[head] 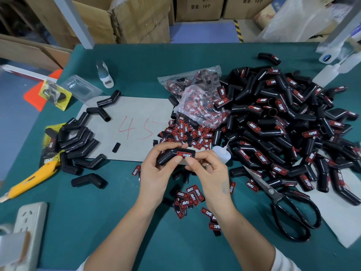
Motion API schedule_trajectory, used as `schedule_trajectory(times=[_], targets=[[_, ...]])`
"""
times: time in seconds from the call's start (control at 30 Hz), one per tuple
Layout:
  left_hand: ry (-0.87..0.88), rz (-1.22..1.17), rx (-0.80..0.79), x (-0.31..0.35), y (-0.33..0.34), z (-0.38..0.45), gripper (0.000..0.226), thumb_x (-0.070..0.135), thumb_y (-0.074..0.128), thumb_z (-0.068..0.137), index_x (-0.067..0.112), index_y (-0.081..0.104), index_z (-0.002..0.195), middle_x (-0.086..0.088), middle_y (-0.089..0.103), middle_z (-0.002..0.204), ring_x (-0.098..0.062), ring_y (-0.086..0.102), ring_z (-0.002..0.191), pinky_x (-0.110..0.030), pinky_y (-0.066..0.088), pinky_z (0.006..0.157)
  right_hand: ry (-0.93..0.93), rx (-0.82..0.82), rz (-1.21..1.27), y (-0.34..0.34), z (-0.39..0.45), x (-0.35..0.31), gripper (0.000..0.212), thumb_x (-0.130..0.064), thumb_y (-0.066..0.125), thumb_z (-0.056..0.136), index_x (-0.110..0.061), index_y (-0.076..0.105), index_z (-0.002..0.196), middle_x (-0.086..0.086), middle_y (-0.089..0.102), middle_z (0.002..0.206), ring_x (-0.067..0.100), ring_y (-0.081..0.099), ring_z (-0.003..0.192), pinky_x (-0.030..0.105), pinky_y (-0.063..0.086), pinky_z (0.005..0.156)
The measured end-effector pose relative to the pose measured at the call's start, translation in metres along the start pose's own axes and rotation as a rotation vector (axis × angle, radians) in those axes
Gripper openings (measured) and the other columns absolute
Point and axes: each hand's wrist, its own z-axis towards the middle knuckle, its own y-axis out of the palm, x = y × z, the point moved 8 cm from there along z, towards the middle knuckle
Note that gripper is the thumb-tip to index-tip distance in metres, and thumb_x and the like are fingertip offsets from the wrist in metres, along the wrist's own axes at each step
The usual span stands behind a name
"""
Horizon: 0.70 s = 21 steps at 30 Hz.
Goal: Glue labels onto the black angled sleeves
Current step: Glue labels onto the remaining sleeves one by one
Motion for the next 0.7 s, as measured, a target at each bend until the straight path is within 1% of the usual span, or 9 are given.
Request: schedule_trajectory(times=[0.13, 0.23, 0.4, 0.47, 0.57, 0.63, 0.7], targets=[[0.0, 0.001, -0.001, -0.0004, -0.0006, -0.0003, 0.025, 0.012, 0.072, 0.094, 0.025, 0.072, 0.115, -0.007, 0.076, 0.123, -0.03, 0.071, 0.119, -0.034, 0.056, 0.1, 0.0, -0.004, 0.006, 0.0001, 0.0007, -0.0003, 0.007, -0.033, 0.081, 0.085, -0.028, 0.079, 0.089, -0.007, 0.066, 0.099, 0.015, 0.072, 0.087, 0.032, 0.06, 0.085], [0.001, -0.002, -0.003, -0.0008, -0.0008, -0.0001, 0.024, 0.013, 0.072, 0.094, 0.025, 0.072, 0.115, -0.008, 0.075, 0.123, -0.031, 0.071, 0.12, -0.035, 0.057, 0.1, 0.0, -0.007, -0.001, -0.0003, 0.0008, -0.0004, 0.007, -0.033, 0.082, 0.085, -0.028, 0.08, 0.089, -0.005, 0.067, 0.099, 0.019, 0.073, 0.087, 0.031, 0.06, 0.084], [-0.013, -0.003, -0.011, -0.0038, -0.0005, 0.0003, 0.024, 0.013, 0.072, 0.095, 0.022, 0.071, 0.117, -0.009, 0.075, 0.124, -0.032, 0.069, 0.121, -0.043, 0.056, 0.103, 0.001, -0.006, 0.005, -0.0006, 0.0007, -0.0017, 0.005, -0.033, 0.082, 0.084, -0.029, 0.08, 0.088, -0.006, 0.067, 0.098, 0.015, 0.072, 0.087, 0.03, 0.059, 0.084], [-0.012, -0.002, -0.016, -0.0038, -0.0003, 0.0003, 0.024, 0.012, 0.072, 0.095, 0.022, 0.071, 0.117, -0.009, 0.075, 0.124, -0.032, 0.07, 0.121, -0.041, 0.056, 0.103, 0.006, -0.011, 0.014, -0.0006, 0.0, -0.0024, 0.005, -0.031, 0.081, 0.085, -0.028, 0.081, 0.089, -0.007, 0.067, 0.098, 0.015, 0.072, 0.087, 0.031, 0.059, 0.084], [-0.018, -0.014, -0.023, -0.005, -0.0005, 0.001, 0.024, 0.012, 0.072, 0.096, 0.021, 0.07, 0.118, -0.01, 0.075, 0.124, -0.032, 0.07, 0.121, -0.036, 0.056, 0.101, 0.019, -0.044, 0.002, 0.0028, -0.001, -0.0013, 0.01, -0.023, 0.08, 0.088, -0.026, 0.083, 0.097, -0.004, 0.067, 0.1, 0.014, 0.07, 0.09, 0.03, 0.058, 0.084], [-0.022, -0.023, -0.032, -0.0062, -0.0001, 0.0008, 0.023, 0.013, 0.072, 0.097, 0.019, 0.07, 0.119, -0.011, 0.074, 0.125, -0.032, 0.07, 0.121, -0.034, 0.056, 0.099, 0.03, -0.069, -0.002, 0.0067, -0.0022, -0.0003, 0.016, -0.015, 0.081, 0.089, -0.027, 0.084, 0.099, -0.004, 0.064, 0.097, 0.01, 0.066, 0.087, 0.028, 0.057, 0.083], [-0.023, -0.022, -0.044, -0.0069, 0.0009, 0.0001, 0.022, 0.017, 0.074, 0.097, 0.019, 0.07, 0.119, -0.011, 0.074, 0.125, -0.032, 0.07, 0.12, -0.032, 0.056, 0.098, 0.043, -0.076, 0.0, 0.0082, -0.003, 0.0006, 0.016, -0.014, 0.08, 0.089, -0.026, 0.084, 0.1, -0.006, 0.059, 0.093, 0.006, 0.062, 0.082, 0.024, 0.054, 0.079]])
